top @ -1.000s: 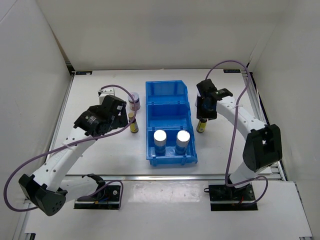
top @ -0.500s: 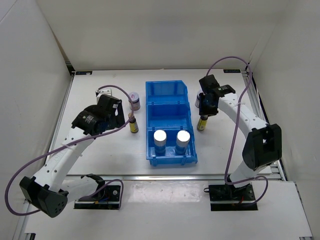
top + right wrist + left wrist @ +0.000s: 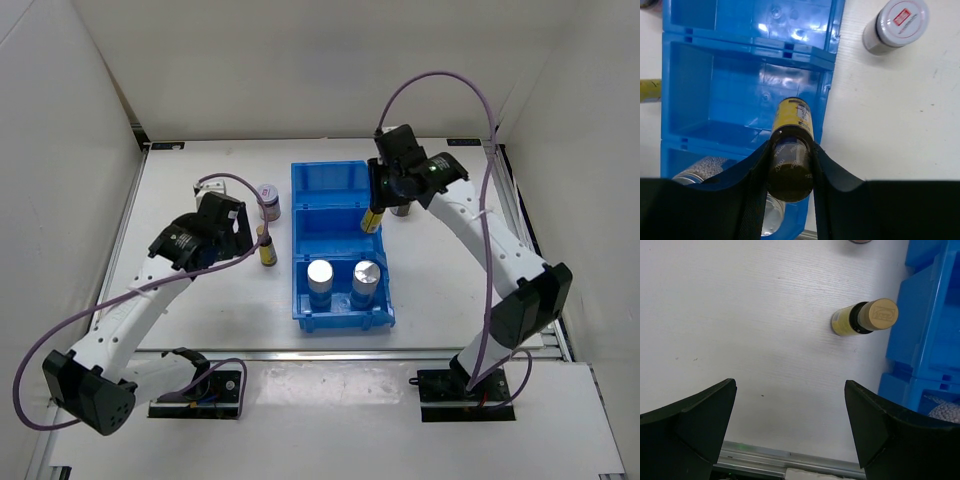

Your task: Organize the condiment bottles

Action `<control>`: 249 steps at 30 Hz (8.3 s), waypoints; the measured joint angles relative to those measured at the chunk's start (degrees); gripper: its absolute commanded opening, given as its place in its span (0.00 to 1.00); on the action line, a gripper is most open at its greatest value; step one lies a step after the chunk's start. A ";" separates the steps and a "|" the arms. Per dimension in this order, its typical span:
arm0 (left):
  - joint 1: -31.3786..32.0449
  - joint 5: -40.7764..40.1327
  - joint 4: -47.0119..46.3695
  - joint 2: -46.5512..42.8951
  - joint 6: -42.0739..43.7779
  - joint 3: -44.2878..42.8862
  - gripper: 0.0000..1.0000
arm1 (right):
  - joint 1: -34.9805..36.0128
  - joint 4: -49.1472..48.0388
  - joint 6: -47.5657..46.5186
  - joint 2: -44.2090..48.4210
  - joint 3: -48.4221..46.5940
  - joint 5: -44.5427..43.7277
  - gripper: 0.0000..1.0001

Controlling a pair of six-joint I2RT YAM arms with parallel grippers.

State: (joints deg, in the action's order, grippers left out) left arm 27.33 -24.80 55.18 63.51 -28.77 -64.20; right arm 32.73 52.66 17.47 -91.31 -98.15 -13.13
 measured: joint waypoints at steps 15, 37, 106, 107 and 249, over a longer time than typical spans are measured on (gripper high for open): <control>-0.92 3.63 -9.79 8.04 -0.28 3.34 1.00 | 1.01 -4.72 -0.44 -16.20 2.47 0.59 0.22; -0.85 4.24 -13.11 20.02 0.94 -1.44 1.00 | 5.07 -3.96 0.17 -3.76 2.49 -5.81 1.00; 2.54 -1.84 -8.09 23.69 5.75 -14.34 0.88 | 5.88 -1.97 3.15 15.65 19.32 -7.82 1.00; 2.54 -1.88 -8.13 24.28 5.66 -14.01 0.88 | 5.88 -1.95 3.15 15.65 19.32 -7.82 1.00; -4.61 -1.44 -9.33 12.15 10.95 -3.63 0.99 | -17.14 -8.98 -7.23 -37.42 -14.84 -3.34 0.02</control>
State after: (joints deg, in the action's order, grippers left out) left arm 22.72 -26.24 45.84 75.66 -17.82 -67.83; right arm 15.59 43.68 10.24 -128.73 -112.99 -16.47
